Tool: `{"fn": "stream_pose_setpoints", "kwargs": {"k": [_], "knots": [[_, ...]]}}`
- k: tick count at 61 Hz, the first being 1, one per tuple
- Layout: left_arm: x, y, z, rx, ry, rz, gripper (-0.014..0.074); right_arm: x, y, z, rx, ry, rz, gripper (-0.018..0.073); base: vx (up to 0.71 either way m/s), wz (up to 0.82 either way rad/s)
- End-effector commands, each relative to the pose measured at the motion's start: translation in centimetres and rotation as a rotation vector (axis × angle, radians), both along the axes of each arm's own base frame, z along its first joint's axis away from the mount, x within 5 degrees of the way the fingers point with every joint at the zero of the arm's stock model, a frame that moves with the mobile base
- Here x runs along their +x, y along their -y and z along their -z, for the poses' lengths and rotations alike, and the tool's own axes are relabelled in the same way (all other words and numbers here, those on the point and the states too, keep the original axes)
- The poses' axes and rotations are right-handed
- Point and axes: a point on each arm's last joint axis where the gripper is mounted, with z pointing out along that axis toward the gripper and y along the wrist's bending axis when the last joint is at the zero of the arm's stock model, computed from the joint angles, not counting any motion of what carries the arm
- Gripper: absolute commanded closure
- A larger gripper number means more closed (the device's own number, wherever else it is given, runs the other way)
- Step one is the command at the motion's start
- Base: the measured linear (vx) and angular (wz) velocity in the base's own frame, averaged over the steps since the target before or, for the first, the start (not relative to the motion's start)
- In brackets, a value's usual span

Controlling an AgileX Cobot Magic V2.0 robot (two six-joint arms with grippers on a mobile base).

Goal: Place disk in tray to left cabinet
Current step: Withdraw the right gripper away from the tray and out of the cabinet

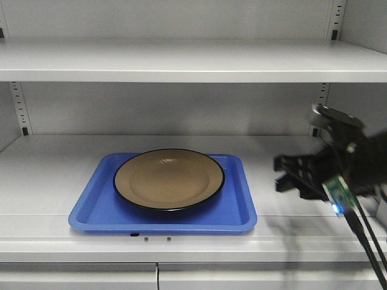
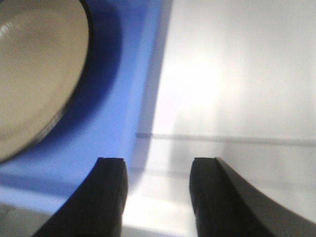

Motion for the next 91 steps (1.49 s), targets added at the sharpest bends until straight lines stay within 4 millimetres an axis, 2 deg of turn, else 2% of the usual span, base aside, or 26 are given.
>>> {"fn": "stream_pose_setpoints", "kwargs": {"k": [1,14,20,28,43,55,63,82,91], "knots": [[0.2,0.0,0.0,-0.009,0.045,-0.006,0.06,-4.0,1.2,-2.4,-0.011,0.181,0.049,0.0234,0.0,0.0],[0.2,0.0,0.0,-0.009,0.045,-0.006,0.06,-12.5,3.0,-0.2,-0.104,0.284,0.076,0.0375,0.0,0.0],[0.2,0.0,0.0,-0.009,0.045,-0.006,0.06,-15.6,3.7,1.0,-0.115,0.323,0.108,0.0449,0.0,0.0],[0.2,0.0,0.0,-0.009,0.045,-0.006,0.06,-19.6,4.7,3.8,-0.137,0.391,0.158,0.0573,0.0,0.0],[0.2,0.0,0.0,-0.009,0.045,-0.006,0.06,-25.4,5.9,9.9,-0.274,0.588,0.141,0.0568,0.0,0.0],[0.2,0.0,0.0,-0.009,0.045,-0.006,0.06,-27.3,6.2,14.9,-0.298,0.618,0.135,0.0568,0.0,0.0],[0.2,0.0,0.0,-0.009,0.045,-0.006,0.06,-28.0,6.2,17.1,-0.281,0.701,0.145,0.0568,0.0,0.0],[0.2,0.0,0.0,-0.009,0.045,-0.006,0.06,-28.0,6.4,16.2,-0.29,0.811,0.196,0.0568,0.0,0.0],[0.2,0.0,0.0,-0.009,0.045,-0.006,0.06,-28.0,6.4,16.3,-0.289,0.8,0.195,0.0568,0.0,0.0]]}}
